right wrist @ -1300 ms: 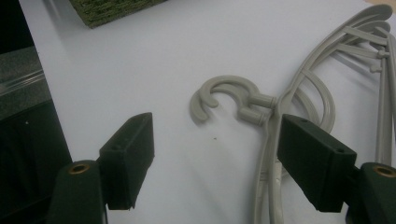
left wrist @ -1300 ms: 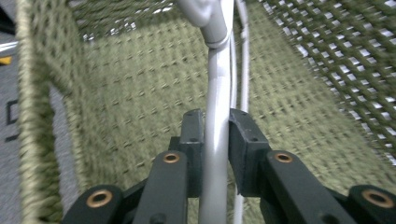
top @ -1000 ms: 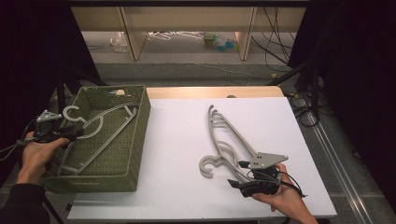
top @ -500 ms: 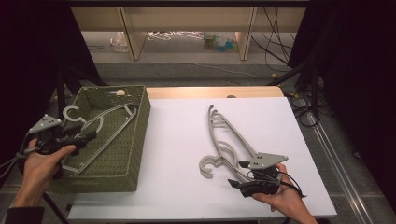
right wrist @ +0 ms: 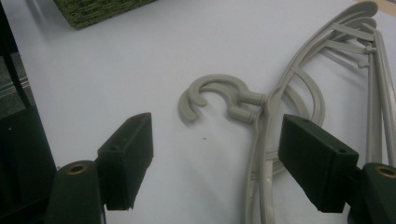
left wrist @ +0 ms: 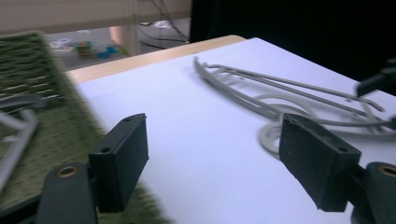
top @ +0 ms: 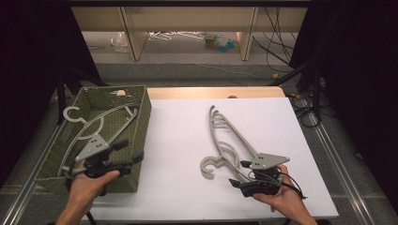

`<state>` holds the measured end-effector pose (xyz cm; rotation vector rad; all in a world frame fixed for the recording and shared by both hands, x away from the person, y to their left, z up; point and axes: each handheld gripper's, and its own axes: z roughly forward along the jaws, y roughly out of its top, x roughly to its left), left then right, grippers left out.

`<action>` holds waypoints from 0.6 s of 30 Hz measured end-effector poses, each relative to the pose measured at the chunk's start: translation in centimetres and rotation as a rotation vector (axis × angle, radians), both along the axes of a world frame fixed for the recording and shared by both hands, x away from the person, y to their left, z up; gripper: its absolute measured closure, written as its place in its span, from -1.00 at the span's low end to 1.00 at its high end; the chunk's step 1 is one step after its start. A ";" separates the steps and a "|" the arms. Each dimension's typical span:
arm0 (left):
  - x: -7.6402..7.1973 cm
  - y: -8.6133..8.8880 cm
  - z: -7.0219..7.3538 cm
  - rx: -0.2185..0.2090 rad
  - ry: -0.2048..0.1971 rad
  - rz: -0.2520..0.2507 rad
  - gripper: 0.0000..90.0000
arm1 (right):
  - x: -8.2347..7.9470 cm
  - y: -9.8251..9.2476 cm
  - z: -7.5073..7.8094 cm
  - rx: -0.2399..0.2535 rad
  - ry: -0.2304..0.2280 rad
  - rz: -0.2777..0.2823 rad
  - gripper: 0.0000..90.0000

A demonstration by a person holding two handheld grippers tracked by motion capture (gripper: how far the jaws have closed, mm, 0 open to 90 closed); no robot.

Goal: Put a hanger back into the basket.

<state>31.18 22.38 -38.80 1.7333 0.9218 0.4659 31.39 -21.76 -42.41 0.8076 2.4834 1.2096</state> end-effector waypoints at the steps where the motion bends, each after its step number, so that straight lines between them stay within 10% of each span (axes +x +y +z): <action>1: -0.2 -0.6 -0.1 0.023 -0.023 -0.016 -0.47 | 0.0 0.0 -0.1 0.000 -0.001 -0.001 -0.39; 18: -2.9 -5.5 -3.3 -0.008 -0.046 -0.114 -0.61 | 0.2 -0.3 -0.4 0.042 0.000 -0.030 -0.54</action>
